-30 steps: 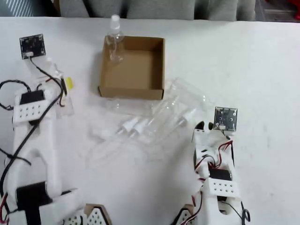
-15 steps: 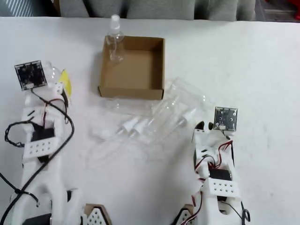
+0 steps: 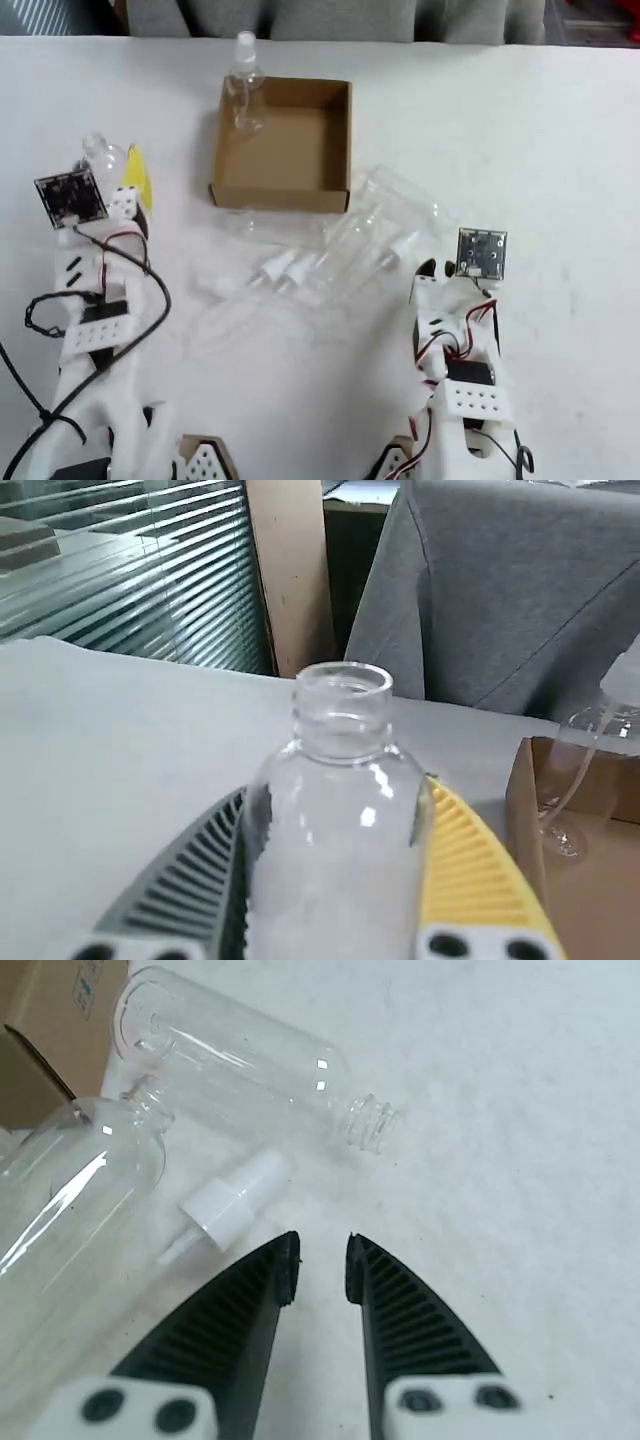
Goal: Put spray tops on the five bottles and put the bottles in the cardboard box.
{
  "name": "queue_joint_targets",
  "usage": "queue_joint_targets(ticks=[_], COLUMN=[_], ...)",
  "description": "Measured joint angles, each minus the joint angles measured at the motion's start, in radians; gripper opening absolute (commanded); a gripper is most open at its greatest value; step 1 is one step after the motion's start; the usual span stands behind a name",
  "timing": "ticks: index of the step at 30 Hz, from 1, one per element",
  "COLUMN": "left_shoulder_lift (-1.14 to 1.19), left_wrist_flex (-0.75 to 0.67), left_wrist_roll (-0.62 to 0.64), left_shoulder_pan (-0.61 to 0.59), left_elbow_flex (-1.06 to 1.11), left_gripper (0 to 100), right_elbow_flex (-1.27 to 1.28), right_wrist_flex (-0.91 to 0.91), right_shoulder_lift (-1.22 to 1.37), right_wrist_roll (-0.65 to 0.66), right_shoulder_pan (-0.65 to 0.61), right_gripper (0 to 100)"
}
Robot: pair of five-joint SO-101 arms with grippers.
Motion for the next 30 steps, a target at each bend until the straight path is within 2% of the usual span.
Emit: queue_joint_targets(ticks=[5, 10, 15, 19, 23, 27, 30], left_shoulder_lift=[-0.002, -0.002, -0.002, -0.002, -0.002, -0.002, -0.002], left_wrist_flex=[-0.032, -0.032, -0.015, -0.002, 0.002, 0.043, 0.155], left_wrist_roll=[0.000, 0.000, 0.000, 0.000, 0.000, 0.000, 0.000], left_shoulder_pan=[-0.089, -0.189, -0.265, -0.285, -0.344, -0.436, -0.494], left_elbow_flex=[0.002, 0.002, 0.028, 0.083, 0.083, 0.054, -0.020], left_gripper=[2, 2, 2, 2, 2, 2, 2], right_elbow_flex=[-0.002, -0.089, -0.293, -0.473, -0.608, -0.632, -0.635], right_wrist_flex=[0.000, 0.015, 0.218, 0.422, 0.589, 0.620, 0.615], right_shoulder_lift=[0.000, 0.000, 0.000, 0.000, 0.002, 0.023, 0.110], right_wrist_roll=[0.009, 0.143, 0.166, 0.175, 0.178, 0.235, 0.275], right_shoulder_pan=[0.000, -0.002, -0.124, -0.334, -0.617, -0.861, -0.964], right_gripper=[6.3, 6.3, 6.6, 6.7, 6.7, 8.4, 13.5])
